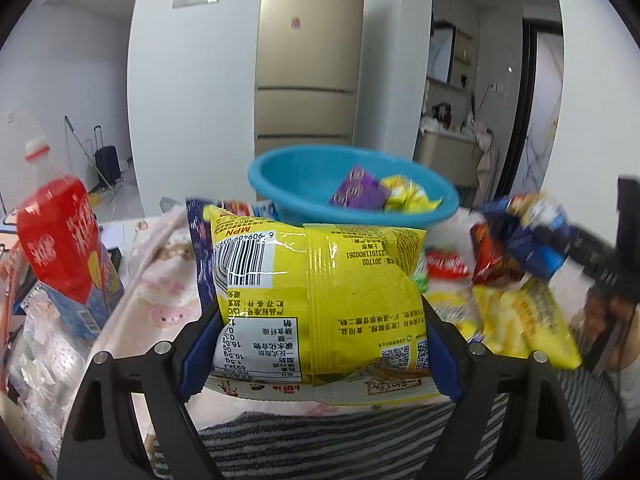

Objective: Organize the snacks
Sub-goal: 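Carry the yellow bag over the basin with the left tool while the right tool holds the blue pack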

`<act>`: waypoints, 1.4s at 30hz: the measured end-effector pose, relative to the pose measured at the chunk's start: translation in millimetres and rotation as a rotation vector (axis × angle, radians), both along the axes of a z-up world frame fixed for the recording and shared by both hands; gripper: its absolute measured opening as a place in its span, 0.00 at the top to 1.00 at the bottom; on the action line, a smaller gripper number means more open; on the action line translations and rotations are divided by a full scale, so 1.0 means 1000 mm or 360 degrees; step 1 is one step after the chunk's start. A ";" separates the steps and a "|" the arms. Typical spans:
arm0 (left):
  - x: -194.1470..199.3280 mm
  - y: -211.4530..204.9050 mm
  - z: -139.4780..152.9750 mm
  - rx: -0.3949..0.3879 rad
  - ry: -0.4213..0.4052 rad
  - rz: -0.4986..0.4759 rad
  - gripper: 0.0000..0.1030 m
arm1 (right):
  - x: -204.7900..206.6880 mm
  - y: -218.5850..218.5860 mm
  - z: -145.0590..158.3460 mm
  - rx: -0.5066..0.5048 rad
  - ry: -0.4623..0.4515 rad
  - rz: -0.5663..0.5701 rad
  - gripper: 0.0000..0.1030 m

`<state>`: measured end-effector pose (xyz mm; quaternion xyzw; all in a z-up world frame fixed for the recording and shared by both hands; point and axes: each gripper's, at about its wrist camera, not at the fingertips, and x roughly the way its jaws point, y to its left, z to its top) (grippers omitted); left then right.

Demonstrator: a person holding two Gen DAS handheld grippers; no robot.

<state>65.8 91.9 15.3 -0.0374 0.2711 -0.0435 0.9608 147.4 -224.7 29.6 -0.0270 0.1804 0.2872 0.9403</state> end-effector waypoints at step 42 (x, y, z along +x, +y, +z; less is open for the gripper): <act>0.273 -0.041 0.136 -0.0090 -0.0309 0.0106 0.14 | 0.007 -0.024 -0.008 0.0039 -0.0011 -0.0189 0.27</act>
